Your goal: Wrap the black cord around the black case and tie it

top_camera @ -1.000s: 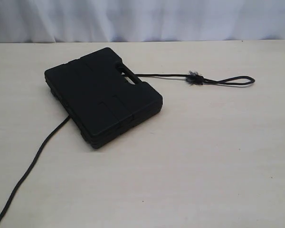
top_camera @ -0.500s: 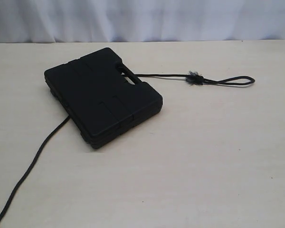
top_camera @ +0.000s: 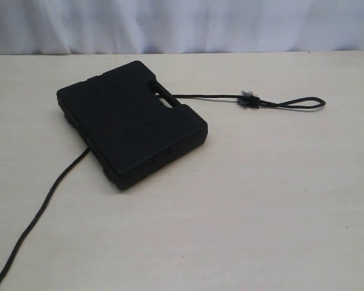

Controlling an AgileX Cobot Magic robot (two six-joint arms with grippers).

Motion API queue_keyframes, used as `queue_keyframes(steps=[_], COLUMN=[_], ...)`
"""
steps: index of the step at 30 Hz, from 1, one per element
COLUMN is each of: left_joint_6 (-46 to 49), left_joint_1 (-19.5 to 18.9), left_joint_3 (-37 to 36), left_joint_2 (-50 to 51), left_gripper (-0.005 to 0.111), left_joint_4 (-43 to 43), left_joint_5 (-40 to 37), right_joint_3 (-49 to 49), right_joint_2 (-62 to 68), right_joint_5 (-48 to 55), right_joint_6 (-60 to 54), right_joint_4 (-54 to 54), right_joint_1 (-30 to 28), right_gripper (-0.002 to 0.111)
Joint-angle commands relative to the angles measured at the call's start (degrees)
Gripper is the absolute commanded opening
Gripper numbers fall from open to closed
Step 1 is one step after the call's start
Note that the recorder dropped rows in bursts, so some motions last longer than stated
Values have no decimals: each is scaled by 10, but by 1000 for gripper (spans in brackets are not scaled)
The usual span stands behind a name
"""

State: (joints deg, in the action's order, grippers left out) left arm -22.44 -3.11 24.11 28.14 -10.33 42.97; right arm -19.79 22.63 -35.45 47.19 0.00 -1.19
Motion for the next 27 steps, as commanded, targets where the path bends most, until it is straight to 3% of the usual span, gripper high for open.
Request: queue_keyframes(steps=[1,5,12,15,16,17,19,23,25,27], left_joint_6=[-26,-50,-34,23,79,103,213,332,356,374], left_joint_1=[5,5,5,5,5,5,5,29,50,72], left_joint_3=[63,144,317,380,414,426,463,472,472,472], left_joint_2=[131,226,368,422,460,474,523,563,569,570], left_gripper=[0,0,0,0,0,0,0,0,0,0], left_joint_4=[162,247,292,296,283,267,191,132,132,132], left_joint_5=[-26,-159,-485,-621,-689,-710,-775,-782,-774,-773], right_joint_3=[-75,-172,-316,-354,-380,-394,-431,-478,-500,-502], right_joint_2=[142,255,420,480,522,539,600,665,665,648], right_joint_5=[10,85,212,236,229,219,159,111,159,338], right_joint_6=[46,103,360,504,602,645,691,675,585,508], right_joint_4=[-51,-273,-661,-823,-944,-993,-999,-999,-999,-999], right_joint_1=[0,0,0,0,0,0,0,0,0,0], right_gripper=[4,4,4,4,4,4,4,4,4,4])
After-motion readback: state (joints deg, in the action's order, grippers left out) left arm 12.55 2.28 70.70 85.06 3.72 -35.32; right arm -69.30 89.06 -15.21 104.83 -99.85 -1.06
